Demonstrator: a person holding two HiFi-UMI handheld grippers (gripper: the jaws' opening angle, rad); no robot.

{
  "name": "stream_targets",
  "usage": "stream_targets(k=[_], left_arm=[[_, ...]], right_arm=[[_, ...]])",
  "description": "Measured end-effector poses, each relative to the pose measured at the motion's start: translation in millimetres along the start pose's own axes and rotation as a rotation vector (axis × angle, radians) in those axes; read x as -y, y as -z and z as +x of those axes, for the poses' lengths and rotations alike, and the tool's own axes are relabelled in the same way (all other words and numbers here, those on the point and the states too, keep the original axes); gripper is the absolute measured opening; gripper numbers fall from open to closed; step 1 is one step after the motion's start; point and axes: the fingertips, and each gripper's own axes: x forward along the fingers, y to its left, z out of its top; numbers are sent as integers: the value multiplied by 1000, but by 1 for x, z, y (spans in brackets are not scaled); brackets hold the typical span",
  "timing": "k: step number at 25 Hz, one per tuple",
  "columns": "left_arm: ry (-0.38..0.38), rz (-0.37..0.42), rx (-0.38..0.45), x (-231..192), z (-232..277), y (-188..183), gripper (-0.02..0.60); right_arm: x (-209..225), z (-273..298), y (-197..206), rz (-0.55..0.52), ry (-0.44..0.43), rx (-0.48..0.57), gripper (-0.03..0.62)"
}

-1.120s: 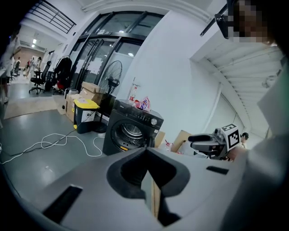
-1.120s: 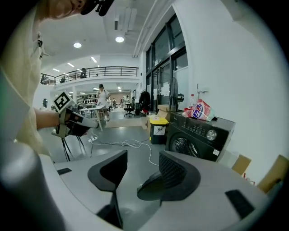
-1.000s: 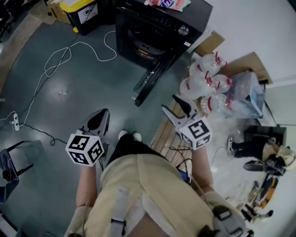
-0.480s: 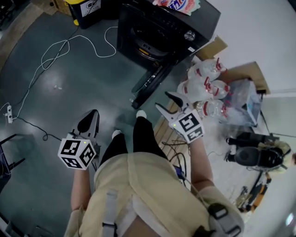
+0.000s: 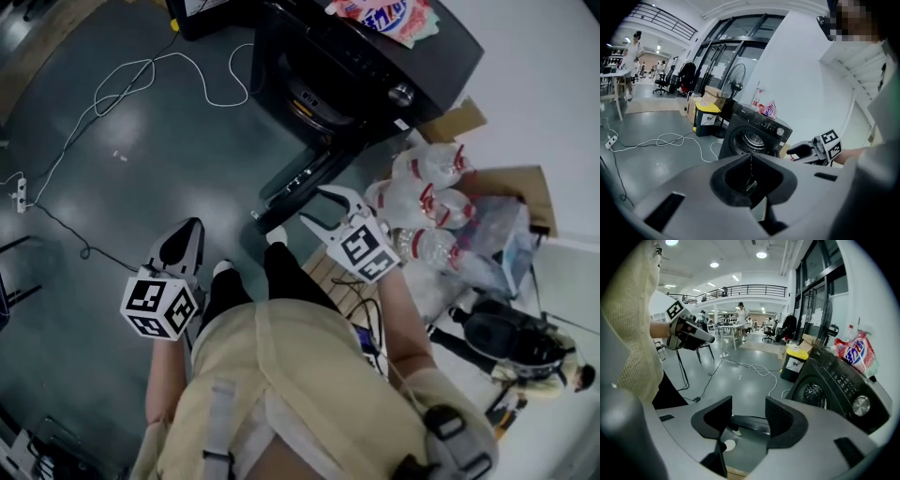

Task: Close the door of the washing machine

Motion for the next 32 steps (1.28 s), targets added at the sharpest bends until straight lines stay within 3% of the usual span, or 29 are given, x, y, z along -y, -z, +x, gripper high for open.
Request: stream_targets(k=[8, 20, 32], left_arm=[[-66, -66, -8, 16, 38, 6, 5], [-175, -181, 15, 23, 58, 22, 5], [-269, -253, 37, 15, 46, 43, 5]], right_arm=[[29, 26, 30, -112, -158, -78, 199], [26, 54, 68, -297, -363, -182, 199], [13, 73, 92, -552, -456, -301, 199]])
